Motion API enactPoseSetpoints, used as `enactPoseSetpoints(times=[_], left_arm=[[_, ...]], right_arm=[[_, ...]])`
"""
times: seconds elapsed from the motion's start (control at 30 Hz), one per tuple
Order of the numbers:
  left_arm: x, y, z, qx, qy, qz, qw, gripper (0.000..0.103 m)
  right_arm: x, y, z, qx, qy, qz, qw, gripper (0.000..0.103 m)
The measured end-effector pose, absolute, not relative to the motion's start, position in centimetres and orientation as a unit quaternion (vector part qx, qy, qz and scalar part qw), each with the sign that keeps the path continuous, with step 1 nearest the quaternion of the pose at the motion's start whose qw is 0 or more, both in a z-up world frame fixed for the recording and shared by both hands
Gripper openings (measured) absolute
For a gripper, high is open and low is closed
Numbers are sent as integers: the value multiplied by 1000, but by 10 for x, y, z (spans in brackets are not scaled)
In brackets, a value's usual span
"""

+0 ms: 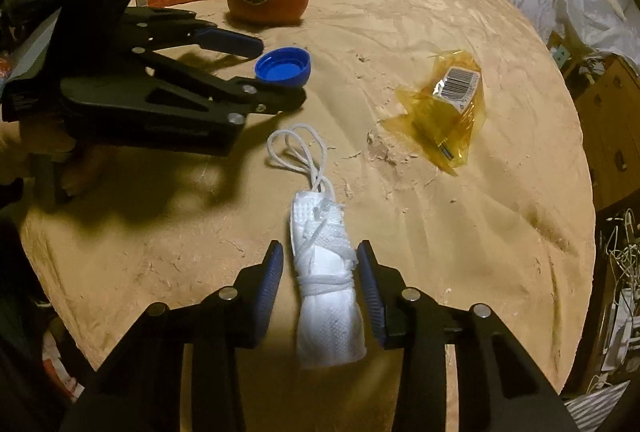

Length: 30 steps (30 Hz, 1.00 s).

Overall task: Collect trash
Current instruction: 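Grasp the white tissue bundle with right tool while left tool grasps blue bottle cap, then carry the blue cap and white tissue bundle to the white bucket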

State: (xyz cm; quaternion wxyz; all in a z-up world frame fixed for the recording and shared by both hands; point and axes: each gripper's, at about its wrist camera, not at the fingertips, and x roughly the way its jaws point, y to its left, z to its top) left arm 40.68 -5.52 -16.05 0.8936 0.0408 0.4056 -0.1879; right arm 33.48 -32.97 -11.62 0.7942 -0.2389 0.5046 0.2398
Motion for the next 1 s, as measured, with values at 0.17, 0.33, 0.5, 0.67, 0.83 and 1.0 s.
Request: enactPoseSetpoints(times=[0.17, 0.33, 0.5, 0.67, 0.83, 1.0], left_arm=[[408, -56, -162, 39, 405, -174, 897, 38], [395, -53, -158, 41, 392, -151, 907, 38], [350, -22, -134, 25, 363, -97, 926, 38], [300, 18, -111, 19, 341, -30, 939, 38], [250, 48, -88, 11, 317, 25, 948, 38], [215, 50, -68, 19, 295, 31, 955, 38]], right_arm=[[339, -324, -125, -232, 501, 231, 801, 40], [327, -320, -129, -223, 481, 206, 822, 28], [298, -316, -119, -181, 446, 190, 856, 28], [263, -305, -85, -121, 390, 187, 893, 28], [222, -287, -43, -66, 324, 180, 927, 28], [184, -275, -17, -45, 283, 171, 943, 28]])
